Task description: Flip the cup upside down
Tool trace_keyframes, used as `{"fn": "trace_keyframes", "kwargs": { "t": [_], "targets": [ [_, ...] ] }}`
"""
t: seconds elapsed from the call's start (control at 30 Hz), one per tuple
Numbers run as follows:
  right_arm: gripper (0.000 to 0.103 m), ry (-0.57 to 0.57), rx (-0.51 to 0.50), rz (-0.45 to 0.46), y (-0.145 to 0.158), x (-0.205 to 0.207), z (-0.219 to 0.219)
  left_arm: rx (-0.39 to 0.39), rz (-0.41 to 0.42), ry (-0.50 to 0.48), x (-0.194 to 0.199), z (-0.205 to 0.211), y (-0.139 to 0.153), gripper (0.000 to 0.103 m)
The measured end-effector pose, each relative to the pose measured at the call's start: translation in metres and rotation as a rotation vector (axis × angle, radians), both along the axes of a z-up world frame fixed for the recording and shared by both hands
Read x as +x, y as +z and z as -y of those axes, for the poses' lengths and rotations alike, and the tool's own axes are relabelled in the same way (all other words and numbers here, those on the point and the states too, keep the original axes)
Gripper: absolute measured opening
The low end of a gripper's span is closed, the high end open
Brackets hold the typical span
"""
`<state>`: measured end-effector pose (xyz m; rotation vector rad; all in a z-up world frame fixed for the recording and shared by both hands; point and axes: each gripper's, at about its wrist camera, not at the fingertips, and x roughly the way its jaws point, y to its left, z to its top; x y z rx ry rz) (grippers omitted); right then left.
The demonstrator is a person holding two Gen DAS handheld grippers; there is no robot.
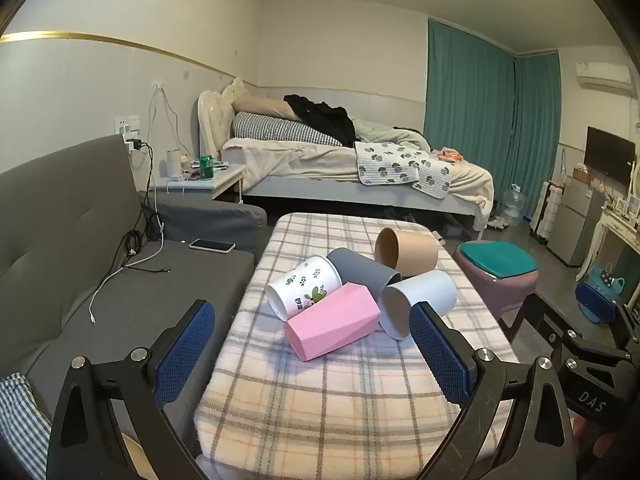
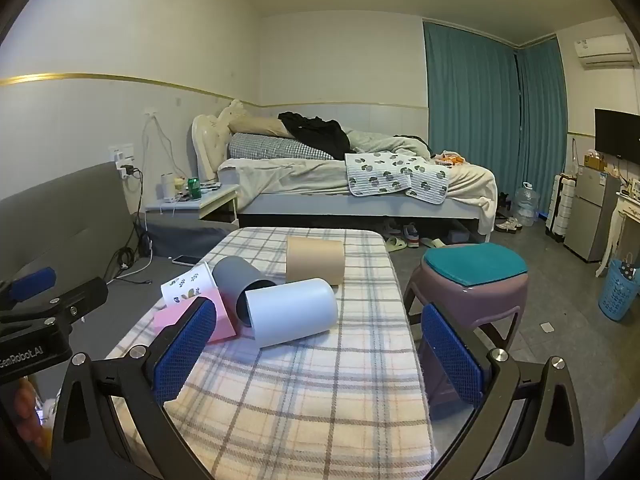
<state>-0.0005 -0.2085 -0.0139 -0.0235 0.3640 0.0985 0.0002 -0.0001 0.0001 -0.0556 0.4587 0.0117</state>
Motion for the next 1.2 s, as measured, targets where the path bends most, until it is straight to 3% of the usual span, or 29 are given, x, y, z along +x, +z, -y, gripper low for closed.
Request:
{"fn": "trace_keyframes", "kwargs": {
  "t": [1.2],
  "targets": [
    [0.103,0.002,-0.001,-0.019,-0.0006,-0.0002,-0.001,-0.012,-0.009,0.0,-0.0007,0.0011,-0.0029,0.101]
  ]
}}
